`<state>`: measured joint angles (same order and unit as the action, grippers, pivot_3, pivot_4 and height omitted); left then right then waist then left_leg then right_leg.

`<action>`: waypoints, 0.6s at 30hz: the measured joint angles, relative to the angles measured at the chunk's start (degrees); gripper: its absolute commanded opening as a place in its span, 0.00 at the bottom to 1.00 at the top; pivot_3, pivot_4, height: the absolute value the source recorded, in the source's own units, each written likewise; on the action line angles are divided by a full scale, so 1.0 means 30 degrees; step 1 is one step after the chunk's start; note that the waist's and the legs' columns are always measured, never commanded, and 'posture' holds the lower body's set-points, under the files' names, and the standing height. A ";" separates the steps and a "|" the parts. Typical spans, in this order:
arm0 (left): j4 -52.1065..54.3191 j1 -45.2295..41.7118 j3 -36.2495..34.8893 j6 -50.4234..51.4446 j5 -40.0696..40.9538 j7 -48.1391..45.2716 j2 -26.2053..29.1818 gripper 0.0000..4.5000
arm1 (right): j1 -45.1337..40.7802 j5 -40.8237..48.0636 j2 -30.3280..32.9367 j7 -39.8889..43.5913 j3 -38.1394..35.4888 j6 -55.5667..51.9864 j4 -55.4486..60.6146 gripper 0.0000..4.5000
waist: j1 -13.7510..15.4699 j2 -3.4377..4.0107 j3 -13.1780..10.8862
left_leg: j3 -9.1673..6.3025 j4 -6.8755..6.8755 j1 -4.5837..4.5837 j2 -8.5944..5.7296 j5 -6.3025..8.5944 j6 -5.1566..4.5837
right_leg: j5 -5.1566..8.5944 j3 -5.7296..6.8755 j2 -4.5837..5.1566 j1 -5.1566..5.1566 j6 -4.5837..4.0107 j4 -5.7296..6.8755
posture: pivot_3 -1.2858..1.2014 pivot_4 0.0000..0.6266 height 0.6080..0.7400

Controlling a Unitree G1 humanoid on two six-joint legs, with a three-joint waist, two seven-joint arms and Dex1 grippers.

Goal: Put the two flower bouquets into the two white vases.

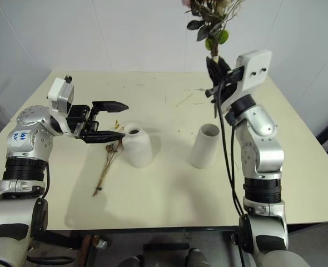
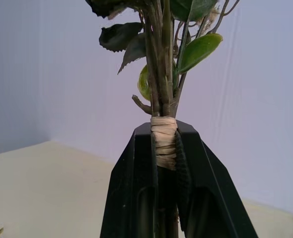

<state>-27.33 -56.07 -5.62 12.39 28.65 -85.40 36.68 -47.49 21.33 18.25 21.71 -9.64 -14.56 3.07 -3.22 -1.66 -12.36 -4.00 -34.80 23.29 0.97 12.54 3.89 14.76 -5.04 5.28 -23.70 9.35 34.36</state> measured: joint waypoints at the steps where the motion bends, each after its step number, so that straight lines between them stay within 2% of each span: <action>1: 0.0001 0.0000 0.0000 0.0001 -0.0004 0.0001 0.0000 1.00 | 0.0205 0.0152 -0.0017 -0.0053 -0.0004 -0.0220 0.0266 0.03 | 0.0003 0.0000 0.0000 | -0.0001 0.0002 -0.0002 0.0001 0.0000 0.0000 | 0.0002 0.0000 -0.0001 0.0000 -0.0004 0.0004 | 0.52 0.24 1.00; 18: 0.0032 0.0010 0.0002 0.0051 -0.0018 0.0062 0.0010 1.00 | 0.3581 0.0472 -0.1302 -0.0036 0.0332 -0.0017 0.0960 0.03 | -0.0003 0.0000 0.0000 | -0.0003 0.0001 -0.0010 0.0003 0.0000 0.0000 | 0.0019 -0.0001 -0.0006 -0.0007 -0.0019 0.0014 | 0.52 0.24 1.00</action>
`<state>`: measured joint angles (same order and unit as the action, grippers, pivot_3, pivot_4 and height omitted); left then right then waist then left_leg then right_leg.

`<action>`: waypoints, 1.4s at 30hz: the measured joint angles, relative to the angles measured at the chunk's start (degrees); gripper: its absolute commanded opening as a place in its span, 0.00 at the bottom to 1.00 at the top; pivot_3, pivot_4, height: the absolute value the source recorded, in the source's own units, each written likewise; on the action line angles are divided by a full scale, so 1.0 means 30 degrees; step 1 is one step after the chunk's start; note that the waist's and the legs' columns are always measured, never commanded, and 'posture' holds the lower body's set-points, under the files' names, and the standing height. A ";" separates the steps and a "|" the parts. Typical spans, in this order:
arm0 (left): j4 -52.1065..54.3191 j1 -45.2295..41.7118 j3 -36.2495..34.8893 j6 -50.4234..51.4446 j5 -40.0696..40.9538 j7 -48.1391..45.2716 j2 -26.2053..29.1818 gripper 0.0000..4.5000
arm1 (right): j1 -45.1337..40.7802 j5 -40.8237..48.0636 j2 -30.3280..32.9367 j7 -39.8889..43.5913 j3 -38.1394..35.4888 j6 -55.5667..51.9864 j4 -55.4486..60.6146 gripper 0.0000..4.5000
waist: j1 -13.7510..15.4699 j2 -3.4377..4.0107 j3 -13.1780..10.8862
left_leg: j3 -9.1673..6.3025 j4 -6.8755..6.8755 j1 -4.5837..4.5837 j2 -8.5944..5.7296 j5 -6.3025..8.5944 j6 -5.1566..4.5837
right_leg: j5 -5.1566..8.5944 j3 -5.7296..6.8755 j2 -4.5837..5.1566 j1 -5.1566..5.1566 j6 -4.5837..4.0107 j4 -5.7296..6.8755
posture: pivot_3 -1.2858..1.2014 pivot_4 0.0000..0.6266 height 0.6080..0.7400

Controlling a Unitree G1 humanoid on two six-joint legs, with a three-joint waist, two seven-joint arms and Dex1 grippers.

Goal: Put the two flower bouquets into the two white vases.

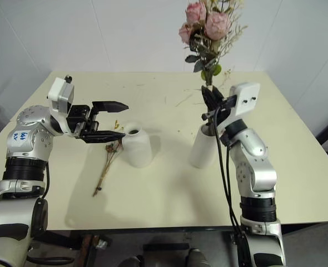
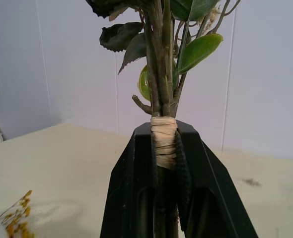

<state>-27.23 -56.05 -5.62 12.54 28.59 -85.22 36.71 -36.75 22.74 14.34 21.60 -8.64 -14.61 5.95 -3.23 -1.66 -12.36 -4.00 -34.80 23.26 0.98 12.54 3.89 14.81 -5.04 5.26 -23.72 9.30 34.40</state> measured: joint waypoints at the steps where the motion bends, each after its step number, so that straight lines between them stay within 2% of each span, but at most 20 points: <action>1: 0.0006 0.0004 0.0000 0.0003 0.0000 0.0002 0.0006 1.00 | 0.0252 -0.0001 -0.0110 0.0053 0.0076 0.0076 0.0000 0.03 | -0.0001 0.0000 0.0000 | 0.0000 -0.0001 0.0000 0.0000 0.0000 0.0000 | 0.0000 0.0001 0.0000 0.0000 0.0000 0.0001 | 0.52 0.24 1.00; 10: 0.0063 0.0009 -0.0001 0.0011 0.0000 0.0010 0.0009 1.00 | 0.1485 -0.0056 -0.0503 0.0108 0.0321 0.0863 0.0135 0.03 | 0.0013 0.0000 0.0000 | -0.0001 -0.0006 -0.0006 0.0000 -0.0001 0.0001 | 0.0005 0.0001 -0.0001 0.0000 -0.0004 -0.0034 | 0.52 0.24 1.00; 17: 0.0050 0.0005 0.0002 -0.0002 -0.0103 0.0048 0.0014 1.00 | 0.2638 -0.0014 -0.0346 0.0028 0.0328 0.0519 0.1792 0.52 | 0.0018 0.0000 0.0000 | -0.0007 -0.0003 -0.0011 0.0001 0.0000 0.0001 | 0.0018 0.0001 -0.0003 -0.0001 -0.0006 -0.0025 | 0.52 0.24 1.00; 23: -0.0155 -0.0073 0.0007 -0.0064 -0.0273 0.0062 -0.0052 1.00 | 0.3460 0.0486 0.0671 0.0292 0.0321 -0.0642 0.3747 0.96 | 0.0051 -0.0001 0.0000 | -0.0009 -0.0004 -0.0011 0.0000 0.0000 0.0001 | 0.0024 0.0001 -0.0002 0.0001 -0.0012 -0.0034 | 0.52 0.24 1.00; 24: -0.0166 -0.0100 0.0006 -0.0081 -0.0280 0.0064 -0.0065 1.00 | 0.3684 0.0577 0.0921 0.0394 0.0318 -0.0881 0.4047 0.99 | 0.0062 -0.0002 0.0000 | -0.0008 -0.0004 -0.0010 0.0000 0.0000 0.0001 | 0.0028 0.0002 -0.0003 0.0001 -0.0013 -0.0035 | 0.52 0.24 1.00; 30: -0.0297 -0.0370 0.0027 -0.0267 -0.0417 0.0120 -0.0285 1.00 | 0.4826 0.1873 0.3126 0.1165 0.0078 -0.3051 0.6268 0.99 | 0.0090 -0.0004 0.0001 | -0.0008 -0.0004 -0.0006 -0.0002 0.0001 0.0001 | 0.0028 0.0001 0.0001 0.0005 -0.0013 -0.0054 | 0.52 0.24 1.00; 33: -0.0624 -0.0443 0.0041 -0.0425 -0.0609 0.0182 -0.0403 1.00 | 0.5943 0.2795 0.5457 0.2054 -0.0639 -0.4514 0.7434 0.99 | 0.0196 -0.0005 0.0000 | -0.0008 -0.0006 -0.0003 -0.0005 0.0004 -0.0003 | 0.0030 0.0002 0.0004 0.0014 -0.0015 -0.0075 | 0.52 0.24 1.00; 36: -0.1090 -0.0550 0.0024 -0.0674 -0.0778 0.0437 -0.0569 1.00 | 0.6858 0.4178 0.8311 0.3358 -0.2430 -0.6113 0.8353 0.99 | 0.0323 -0.0013 -0.0003 | -0.0006 -0.0016 0.0004 -0.0005 0.0011 -0.0012 | 0.0027 0.0001 0.0005 0.0018 -0.0012 -0.0105 | 0.52 0.24 1.00; 42: -0.1480 -0.0623 -0.0091 -0.0930 -0.1422 0.2647 -0.0629 1.00 | 0.7967 0.7453 1.2006 0.5752 -0.4987 -0.8465 0.9807 0.99 | 0.0470 -0.0017 -0.0001 | -0.0005 -0.0035 0.0002 0.0001 0.0015 -0.0018 | 0.0025 0.0002 0.0005 0.0029 -0.0006 -0.0113 | 0.52 0.24 1.00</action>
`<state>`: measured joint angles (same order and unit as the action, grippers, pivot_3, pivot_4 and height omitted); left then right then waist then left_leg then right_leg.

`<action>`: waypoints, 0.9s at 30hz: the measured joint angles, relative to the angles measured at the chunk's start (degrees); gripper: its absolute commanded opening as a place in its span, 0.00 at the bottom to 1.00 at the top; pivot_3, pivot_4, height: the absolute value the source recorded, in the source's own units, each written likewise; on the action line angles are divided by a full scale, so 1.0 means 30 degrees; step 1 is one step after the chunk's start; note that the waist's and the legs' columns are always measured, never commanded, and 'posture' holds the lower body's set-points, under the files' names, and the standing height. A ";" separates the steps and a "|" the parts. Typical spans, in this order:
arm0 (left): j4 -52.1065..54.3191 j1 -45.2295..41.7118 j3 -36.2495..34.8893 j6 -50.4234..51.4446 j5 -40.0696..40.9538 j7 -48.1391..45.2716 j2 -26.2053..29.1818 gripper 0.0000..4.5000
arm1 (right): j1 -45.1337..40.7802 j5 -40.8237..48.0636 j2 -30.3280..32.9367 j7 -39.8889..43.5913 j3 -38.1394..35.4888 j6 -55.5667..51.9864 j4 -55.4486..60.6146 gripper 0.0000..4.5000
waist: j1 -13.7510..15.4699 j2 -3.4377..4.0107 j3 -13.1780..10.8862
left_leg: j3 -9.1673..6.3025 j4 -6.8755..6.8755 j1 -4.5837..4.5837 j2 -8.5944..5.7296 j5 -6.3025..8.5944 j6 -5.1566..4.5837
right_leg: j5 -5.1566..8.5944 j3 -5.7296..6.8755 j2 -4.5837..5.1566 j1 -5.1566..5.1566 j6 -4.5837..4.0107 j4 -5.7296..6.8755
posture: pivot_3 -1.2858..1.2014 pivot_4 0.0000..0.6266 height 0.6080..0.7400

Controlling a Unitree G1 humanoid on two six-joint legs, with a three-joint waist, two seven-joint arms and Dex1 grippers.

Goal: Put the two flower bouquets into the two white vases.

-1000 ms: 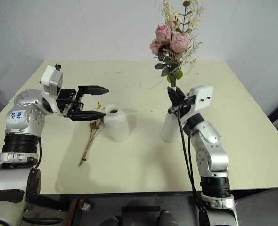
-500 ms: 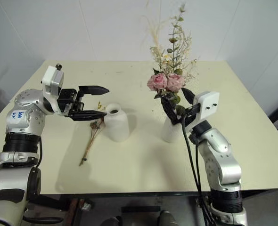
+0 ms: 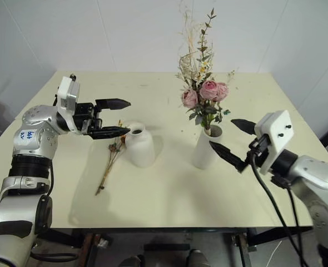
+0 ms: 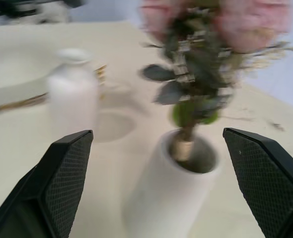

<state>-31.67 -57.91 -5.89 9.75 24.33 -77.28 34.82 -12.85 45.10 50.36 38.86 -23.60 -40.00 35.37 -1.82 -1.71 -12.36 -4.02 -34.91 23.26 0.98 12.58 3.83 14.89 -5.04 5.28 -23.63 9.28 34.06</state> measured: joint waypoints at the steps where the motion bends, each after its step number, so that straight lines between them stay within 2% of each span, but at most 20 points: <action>1: 0.0020 0.0022 -0.0211 0.0051 -0.0155 0.1014 0.0009 1.00 | 0.0200 0.0675 0.0526 0.0479 -0.0372 -0.0374 0.0144 0.99 | 0.0020 -0.0003 -0.0002 | 0.0000 -0.0008 0.0003 0.0000 0.0001 -0.0001 | -0.0004 0.0000 0.0000 0.0003 0.0007 -0.0005 | 0.52 0.24 1.00; 4: 0.0495 0.0189 -0.0922 0.0486 -0.0357 0.3365 0.0132 1.00 | 0.0350 0.2273 0.1411 0.1422 -0.1347 -0.1014 0.0386 0.99 | 0.0044 -0.0007 -0.0004 | 0.0000 -0.0022 0.0003 -0.0001 0.0004 -0.0001 | -0.0015 -0.0001 0.0002 0.0022 0.0027 -0.0022 | 0.52 0.24 1.00; 9: 0.2528 0.1422 -0.1496 0.2086 -0.0602 0.6221 0.0948 1.00 | 0.0482 0.3414 0.2019 0.2379 -0.1566 -0.1343 0.0221 0.99 | 0.0016 -0.0006 -0.0003 | 0.0002 -0.0021 -0.0003 0.0000 0.0007 0.0005 | -0.0016 -0.0002 0.0003 0.0027 0.0029 -0.0028 | 0.52 0.24 1.00; 13: 0.6407 0.4368 -0.1941 0.7462 -0.2043 1.1272 0.2676 1.00 | -0.0711 0.3616 0.2411 0.3000 -0.1143 -0.1455 -0.1570 0.99 | -0.0128 -0.0012 -0.0006 | 0.0007 -0.0025 -0.0013 0.0004 0.0014 0.0011 | -0.0017 -0.0005 0.0002 0.0025 0.0029 -0.0018 | 0.52 0.24 1.00; 15: 0.7968 0.5285 -0.1970 0.9792 -0.2309 1.2727 0.2932 1.00 | -0.1145 0.3541 0.2420 0.3251 -0.0591 -0.1443 -0.2143 0.99 | -0.0053 -0.0020 -0.0009 | 0.0006 -0.0028 -0.0011 0.0005 0.0014 0.0012 | -0.0015 -0.0002 -0.0001 0.0025 0.0026 -0.0021 | 0.52 0.24 1.00; 20: 1.1869 0.7334 -0.1357 1.4695 -0.2284 1.3908 0.3668 1.00 | -0.2212 0.3449 0.2417 0.4180 0.0959 -0.1422 -0.2937 0.99 | 0.0096 -0.0027 -0.0011 | 0.0007 -0.0028 0.0009 -0.0008 0.0026 0.0033 | 0.0025 -0.0001 0.0013 0.0028 -0.0049 -0.0068 | 0.52 0.24 1.00; 22: 1.2779 0.7526 -0.0834 1.5998 -0.2183 1.4134 0.3671 1.00 | -0.2504 0.3268 0.2417 0.4482 0.1360 -0.1338 -0.3296 0.99 | 0.0103 -0.0030 -0.0014 | 0.0007 -0.0028 0.0012 -0.0007 0.0027 0.0034 | 0.0079 0.0001 0.0014 0.0028 -0.0150 -0.0071 | 0.52 0.24 1.00; 27: 1.4343 0.7468 0.0813 1.9655 -0.2051 1.4294 0.4359 1.00 | -0.3149 0.2897 0.2417 0.4854 0.1793 -0.1254 -0.3788 0.99 | 0.0009 -0.0031 -0.0014 | 0.0007 -0.0020 0.0005 -0.0003 0.0029 0.0033 | 0.0086 0.0000 0.0005 0.0016 -0.0161 -0.0059 | 0.52 0.24 1.00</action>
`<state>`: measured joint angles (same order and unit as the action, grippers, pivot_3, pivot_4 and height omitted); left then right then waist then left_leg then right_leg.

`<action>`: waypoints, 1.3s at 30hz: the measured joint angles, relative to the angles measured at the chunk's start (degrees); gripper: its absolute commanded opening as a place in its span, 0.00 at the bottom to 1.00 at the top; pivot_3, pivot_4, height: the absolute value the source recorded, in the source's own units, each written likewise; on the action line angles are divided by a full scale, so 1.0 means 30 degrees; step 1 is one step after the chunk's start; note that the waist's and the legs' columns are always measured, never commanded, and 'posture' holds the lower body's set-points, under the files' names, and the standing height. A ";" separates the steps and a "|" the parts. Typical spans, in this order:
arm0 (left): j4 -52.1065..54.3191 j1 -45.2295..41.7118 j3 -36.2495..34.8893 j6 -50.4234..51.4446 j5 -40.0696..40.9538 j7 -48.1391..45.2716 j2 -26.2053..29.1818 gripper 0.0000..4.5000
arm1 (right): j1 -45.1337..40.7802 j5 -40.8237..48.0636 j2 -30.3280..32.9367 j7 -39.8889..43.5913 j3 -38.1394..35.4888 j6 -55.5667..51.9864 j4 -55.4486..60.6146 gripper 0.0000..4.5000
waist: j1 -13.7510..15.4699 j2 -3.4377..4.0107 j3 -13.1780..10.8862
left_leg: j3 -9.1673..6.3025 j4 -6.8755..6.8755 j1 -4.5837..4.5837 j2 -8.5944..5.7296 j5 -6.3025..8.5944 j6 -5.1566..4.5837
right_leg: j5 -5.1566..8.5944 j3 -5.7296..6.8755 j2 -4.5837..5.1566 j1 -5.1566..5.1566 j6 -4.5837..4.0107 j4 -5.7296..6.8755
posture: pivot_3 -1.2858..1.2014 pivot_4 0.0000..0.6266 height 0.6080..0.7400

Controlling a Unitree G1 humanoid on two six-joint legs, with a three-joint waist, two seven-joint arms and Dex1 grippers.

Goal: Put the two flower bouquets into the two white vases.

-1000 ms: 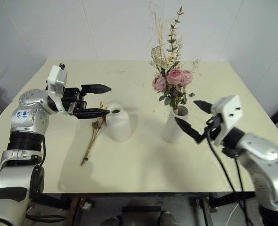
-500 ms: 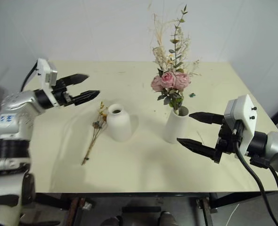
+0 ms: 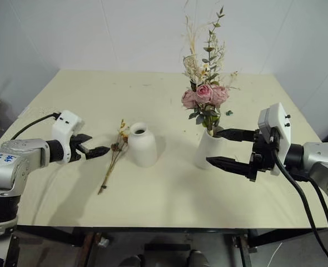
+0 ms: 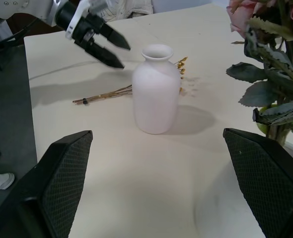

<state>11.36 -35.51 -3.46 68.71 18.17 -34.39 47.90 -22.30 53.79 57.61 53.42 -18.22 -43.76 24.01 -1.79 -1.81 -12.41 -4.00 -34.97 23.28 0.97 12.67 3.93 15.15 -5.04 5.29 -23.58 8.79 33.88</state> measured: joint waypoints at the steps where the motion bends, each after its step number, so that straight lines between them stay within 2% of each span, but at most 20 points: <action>1: 0.0246 -0.0029 0.0468 0.0920 0.0047 -0.0011 0.0293 1.00 | -0.0017 -0.0123 0.0000 0.0061 0.0003 0.0006 -0.0047 0.99 | -0.0053 0.0001 0.0000 | 0.0002 0.0000 -0.0003 0.0000 0.0005 -0.0003 | 0.0001 -0.0002 0.0001 0.0000 0.0000 0.0000 | 0.52 0.24 1.00; 9: 0.1181 -0.0504 0.2039 0.4343 0.0356 0.0335 0.0457 1.00 | -0.0016 -0.0361 -0.0005 0.0076 0.0044 -0.0003 -0.0172 0.99 | 0.0014 -0.0002 -0.0001 | 0.0002 -0.0012 0.0001 -0.0002 0.0006 -0.0004 | 0.0016 -0.0002 0.0004 0.0000 -0.0029 -0.0001 | 0.52 0.24 1.00; 15: 0.0861 -0.0804 0.2842 0.4678 0.0240 0.0820 0.0490 1.00 | 0.0102 -0.0363 -0.0024 -0.0136 0.0043 -0.0010 -0.0149 0.99 | 0.0008 -0.0001 -0.0001 | 0.0001 -0.0010 0.0000 -0.0002 0.0006 -0.0003 | 0.0016 -0.0002 0.0004 -0.0001 -0.0029 -0.0001 | 0.52 0.24 1.00; 22: 0.0263 -0.0779 0.3492 0.4165 0.0285 0.0628 0.0491 0.54 | 0.0257 -0.0344 -0.0025 -0.0569 0.0040 -0.0040 0.0195 1.00 | 0.0027 -0.0002 -0.0001 | 0.0002 -0.0015 0.0002 -0.0003 0.0006 -0.0004 | 0.0018 -0.0002 0.0006 0.0000 -0.0032 -0.0001 | 0.52 0.24 1.00; 29: -0.0303 -0.0767 0.3876 0.3965 0.0269 0.0661 0.0480 0.04 | 0.0369 -0.0339 -0.0024 -0.0679 0.0036 -0.0046 0.0213 1.00 | 0.0030 -0.0001 -0.0001 | 0.0001 -0.0016 0.0002 -0.0003 0.0006 -0.0003 | 0.0015 -0.0002 0.0007 0.0001 -0.0028 0.0000 | 0.52 0.24 1.00; 30: -0.0307 -0.0767 0.3947 0.3929 0.0254 0.0686 0.0480 0.01 | 0.0369 -0.0342 -0.0024 -0.0699 0.0036 -0.0047 0.0213 1.00 | 0.0034 -0.0001 -0.0001 | 0.0002 -0.0016 0.0002 -0.0003 0.0006 -0.0003 | 0.0014 -0.0002 0.0007 0.0001 -0.0026 0.0000 | 0.52 0.24 1.00; 36: -0.0579 -0.0773 0.3963 0.3460 0.0164 0.0887 0.0286 0.01 | 0.0422 -0.0345 -0.0023 -0.0801 -0.0064 -0.0046 0.0214 1.00 | 0.0043 -0.0001 0.0000 | 0.0001 -0.0031 -0.0002 -0.0004 0.0005 -0.0004 | 0.0017 -0.0003 0.0007 0.0010 -0.0033 0.0003 | 0.52 0.24 1.00; 39: -0.1606 -0.0799 0.3509 0.2137 -0.0141 0.1384 -0.0254 0.01 | 0.0447 -0.0350 -0.0023 -0.0840 -0.0074 -0.0046 0.0224 1.00 | 0.0055 0.0000 0.0000 | 0.0002 -0.0042 -0.0011 -0.0005 -0.0002 -0.0006 | 0.0025 -0.0002 0.0007 0.0020 -0.0053 0.0008 | 0.52 0.24 1.00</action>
<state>6.54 -37.91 7.07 75.12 17.75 -30.24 47.14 -20.95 52.74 57.54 50.90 -18.44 -43.90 24.68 -1.63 -1.81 -12.40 -3.99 -35.09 23.25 0.96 12.66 3.91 15.22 -5.04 5.31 -23.52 8.64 33.91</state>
